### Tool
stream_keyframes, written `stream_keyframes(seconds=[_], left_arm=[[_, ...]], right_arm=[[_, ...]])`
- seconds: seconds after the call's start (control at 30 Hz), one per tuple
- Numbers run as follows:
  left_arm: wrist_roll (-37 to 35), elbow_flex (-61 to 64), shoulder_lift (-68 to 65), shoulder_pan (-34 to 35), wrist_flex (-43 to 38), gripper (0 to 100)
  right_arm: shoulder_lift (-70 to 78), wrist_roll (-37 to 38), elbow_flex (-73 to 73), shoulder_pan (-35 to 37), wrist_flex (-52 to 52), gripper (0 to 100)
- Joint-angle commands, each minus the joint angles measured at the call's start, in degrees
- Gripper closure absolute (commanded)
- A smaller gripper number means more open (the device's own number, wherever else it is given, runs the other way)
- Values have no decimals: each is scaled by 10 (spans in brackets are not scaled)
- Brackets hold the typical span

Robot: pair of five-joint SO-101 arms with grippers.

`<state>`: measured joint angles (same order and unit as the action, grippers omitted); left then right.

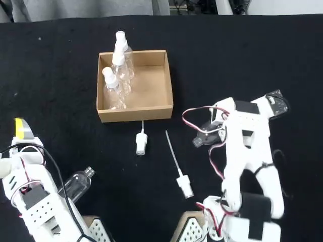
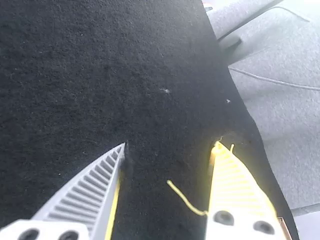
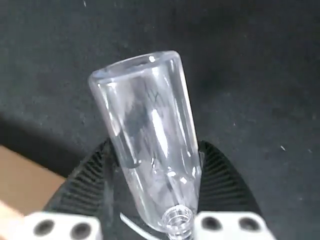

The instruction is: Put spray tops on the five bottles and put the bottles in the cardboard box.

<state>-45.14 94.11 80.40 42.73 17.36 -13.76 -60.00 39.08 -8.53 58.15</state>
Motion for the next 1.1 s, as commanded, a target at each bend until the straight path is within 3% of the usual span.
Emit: stream_keyframes(seconds=[0.0,0.3,0.6,0.77,1.07], left_arm=[[-2,-36,9,2,-1,752],[-2,-36,9,2,-1,752],[-1,-36,9,2,-1,752],[-1,-36,9,2,-1,752],[-1,-36,9,2,-1,752]], right_arm=[[17,-6,-5,-17,-30,913],[41,16,-13,-16,-33,899],[41,39,-23,-11,-29,693],[41,41,-36,-11,-27,696],[41,50,-128,-4,63,726]])
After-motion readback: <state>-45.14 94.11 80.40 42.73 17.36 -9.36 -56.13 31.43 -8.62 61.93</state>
